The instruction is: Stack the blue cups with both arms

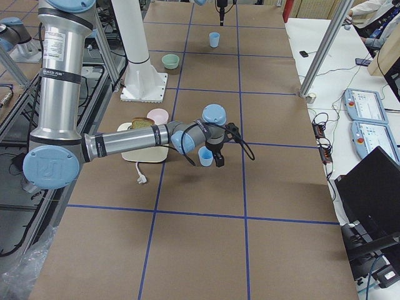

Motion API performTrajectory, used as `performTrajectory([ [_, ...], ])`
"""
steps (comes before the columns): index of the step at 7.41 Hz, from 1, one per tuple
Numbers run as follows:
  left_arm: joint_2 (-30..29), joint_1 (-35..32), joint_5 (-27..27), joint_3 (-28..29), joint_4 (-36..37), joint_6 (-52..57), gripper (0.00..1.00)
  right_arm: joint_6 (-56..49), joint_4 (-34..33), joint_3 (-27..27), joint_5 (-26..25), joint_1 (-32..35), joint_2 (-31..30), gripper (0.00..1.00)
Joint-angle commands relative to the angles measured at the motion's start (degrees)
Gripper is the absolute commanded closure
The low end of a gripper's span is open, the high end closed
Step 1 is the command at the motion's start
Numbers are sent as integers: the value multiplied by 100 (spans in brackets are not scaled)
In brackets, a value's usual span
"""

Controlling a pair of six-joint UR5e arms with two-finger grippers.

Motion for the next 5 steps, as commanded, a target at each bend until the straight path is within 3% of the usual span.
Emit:
performTrajectory([
  [1, 24, 289, 67, -72, -9, -167, 2, 109, 94, -17, -157, -154, 9, 1],
  [5, 252, 457, 234, -37, -263, -202, 13, 224, 94, -26, -359, -286, 106, 1],
])
